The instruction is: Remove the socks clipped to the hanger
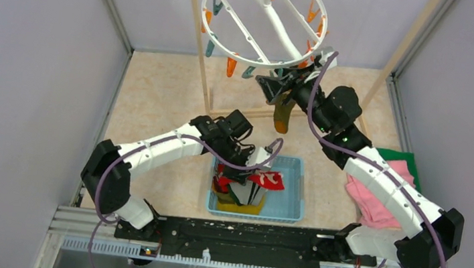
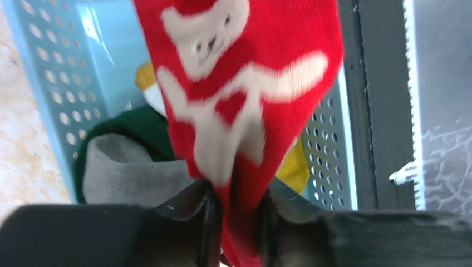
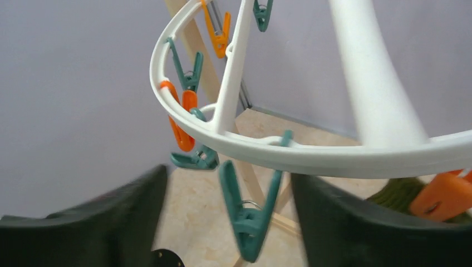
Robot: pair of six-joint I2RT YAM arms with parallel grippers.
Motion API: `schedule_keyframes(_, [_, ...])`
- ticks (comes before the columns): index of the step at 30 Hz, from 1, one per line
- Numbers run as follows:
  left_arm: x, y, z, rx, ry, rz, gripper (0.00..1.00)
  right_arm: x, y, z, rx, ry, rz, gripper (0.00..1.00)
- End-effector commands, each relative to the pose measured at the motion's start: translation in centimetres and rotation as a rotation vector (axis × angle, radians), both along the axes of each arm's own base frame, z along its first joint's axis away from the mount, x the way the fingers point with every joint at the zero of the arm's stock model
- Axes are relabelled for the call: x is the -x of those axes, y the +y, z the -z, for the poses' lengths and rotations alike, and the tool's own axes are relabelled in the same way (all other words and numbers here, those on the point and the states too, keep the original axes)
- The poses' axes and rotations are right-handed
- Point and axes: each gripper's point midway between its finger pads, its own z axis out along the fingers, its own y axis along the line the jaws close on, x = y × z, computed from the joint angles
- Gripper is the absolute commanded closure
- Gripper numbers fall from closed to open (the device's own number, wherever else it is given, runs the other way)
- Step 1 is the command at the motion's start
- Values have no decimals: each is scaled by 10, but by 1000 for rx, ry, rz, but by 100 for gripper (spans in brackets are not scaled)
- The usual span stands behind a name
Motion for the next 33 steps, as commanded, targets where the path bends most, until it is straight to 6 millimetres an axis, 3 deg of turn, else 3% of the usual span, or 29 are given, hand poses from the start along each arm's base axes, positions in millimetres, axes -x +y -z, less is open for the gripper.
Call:
schedule_keyframes(1, [-4,12,25,-91,-152,76,59,20,-10,-14,-25,-26,-17,3])
schedule_keyframes(4, [-2,15,20,-92,-182,95,30,28,-20,-5,-11,-3,4,1])
schedule_keyframes(5, [-4,16,15,-90,-198,92,5,30,-26,-3,-8,1,23,1])
schedule_keyframes(6, [-6,16,8,-86,-214,90,2,32,-33,0,-8,5,41,1])
schedule_keyframes(11, [-9,20,-17,-75,-262,90,1,50,-58,27,7,33,85,1])
schedule_keyframes(15, [-10,18,-42,-34,-273,79,1,50,-85,54,38,64,166,1])
schedule_keyframes(18, [-11,14,-63,22,-270,69,1,33,-116,75,42,80,267,1])
schedule_keyframes(22, [-14,12,-76,54,-275,58,1,-18,-158,92,28,25,380,1])
schedule_keyframes(24, [-15,11,-78,58,-272,56,1,-43,-154,96,70,-37,345,1])
schedule_keyframes(27, [-14,12,-82,66,-268,51,1,-74,-129,101,161,-127,186,1])
schedule_keyframes(30, [-16,15,-88,81,-273,39,1,-82,-98,94,155,-204,-43,7])
schedule_keyframes(33, [-20,17,-94,96,-272,21,1,-89,-81,90,128,-211,-170,16])
